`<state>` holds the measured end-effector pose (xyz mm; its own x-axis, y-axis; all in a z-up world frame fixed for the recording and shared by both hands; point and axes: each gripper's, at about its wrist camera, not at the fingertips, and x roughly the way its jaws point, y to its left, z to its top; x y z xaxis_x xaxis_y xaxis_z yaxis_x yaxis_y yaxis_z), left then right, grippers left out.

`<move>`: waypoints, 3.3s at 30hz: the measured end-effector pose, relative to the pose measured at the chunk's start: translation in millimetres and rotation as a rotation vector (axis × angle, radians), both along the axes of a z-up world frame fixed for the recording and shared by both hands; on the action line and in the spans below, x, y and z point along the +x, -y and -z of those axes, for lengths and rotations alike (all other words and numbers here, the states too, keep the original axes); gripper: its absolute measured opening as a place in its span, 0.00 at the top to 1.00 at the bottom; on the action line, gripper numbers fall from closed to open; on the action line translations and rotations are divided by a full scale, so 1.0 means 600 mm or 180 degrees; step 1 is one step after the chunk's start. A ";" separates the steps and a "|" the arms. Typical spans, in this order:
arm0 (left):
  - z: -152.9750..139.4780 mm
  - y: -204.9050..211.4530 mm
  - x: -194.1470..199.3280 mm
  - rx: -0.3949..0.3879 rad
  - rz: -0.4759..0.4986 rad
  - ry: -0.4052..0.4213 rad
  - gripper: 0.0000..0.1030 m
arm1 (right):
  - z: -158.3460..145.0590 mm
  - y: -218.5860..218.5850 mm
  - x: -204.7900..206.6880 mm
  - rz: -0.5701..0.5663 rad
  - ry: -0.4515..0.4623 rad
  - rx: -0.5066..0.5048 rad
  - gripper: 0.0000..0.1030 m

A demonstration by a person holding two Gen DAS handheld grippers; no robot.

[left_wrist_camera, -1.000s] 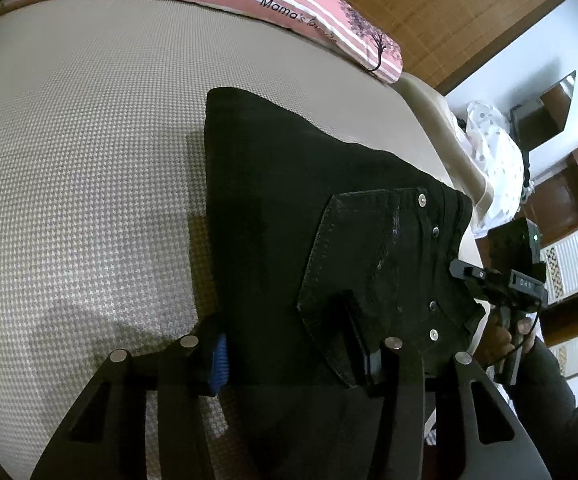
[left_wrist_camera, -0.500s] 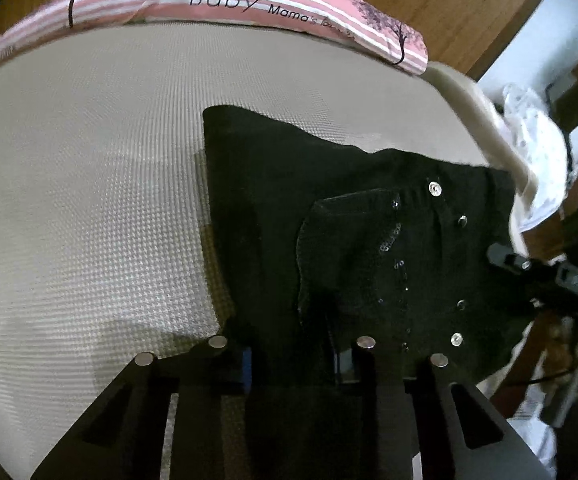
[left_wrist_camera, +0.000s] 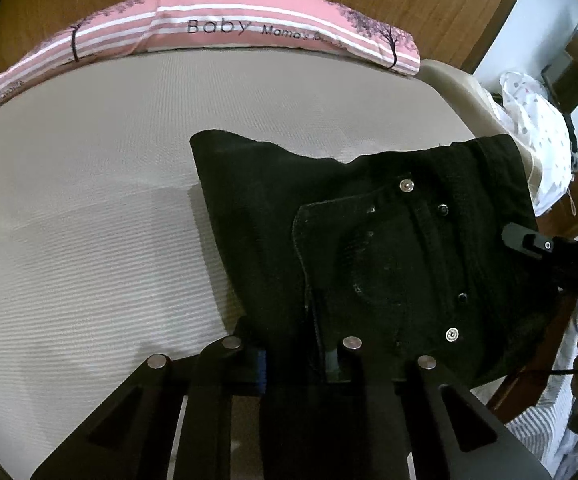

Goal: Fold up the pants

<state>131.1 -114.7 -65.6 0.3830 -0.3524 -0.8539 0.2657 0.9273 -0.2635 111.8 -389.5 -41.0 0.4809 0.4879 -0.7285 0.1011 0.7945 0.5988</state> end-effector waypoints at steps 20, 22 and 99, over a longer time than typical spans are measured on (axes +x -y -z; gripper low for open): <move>-0.061 -0.222 0.039 0.0186 -0.0582 0.0284 0.85 | -0.001 -0.238 0.104 -0.0481 0.0029 0.0367 0.83; -0.062 -0.240 0.053 0.0203 -0.0638 0.0309 0.85 | 0.000 -0.260 0.127 -0.0520 0.0026 0.0392 0.83; -0.063 -0.321 -0.016 0.0791 -0.1237 0.0501 0.23 | -0.032 -0.380 0.128 -0.0460 0.0546 -0.1468 0.30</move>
<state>121.4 77.9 -27.7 0.5771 0.0494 -0.8152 -0.0939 0.9956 -0.0061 188.6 -161.2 -21.5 0.5637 0.2046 -0.8002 -0.0983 0.9786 0.1810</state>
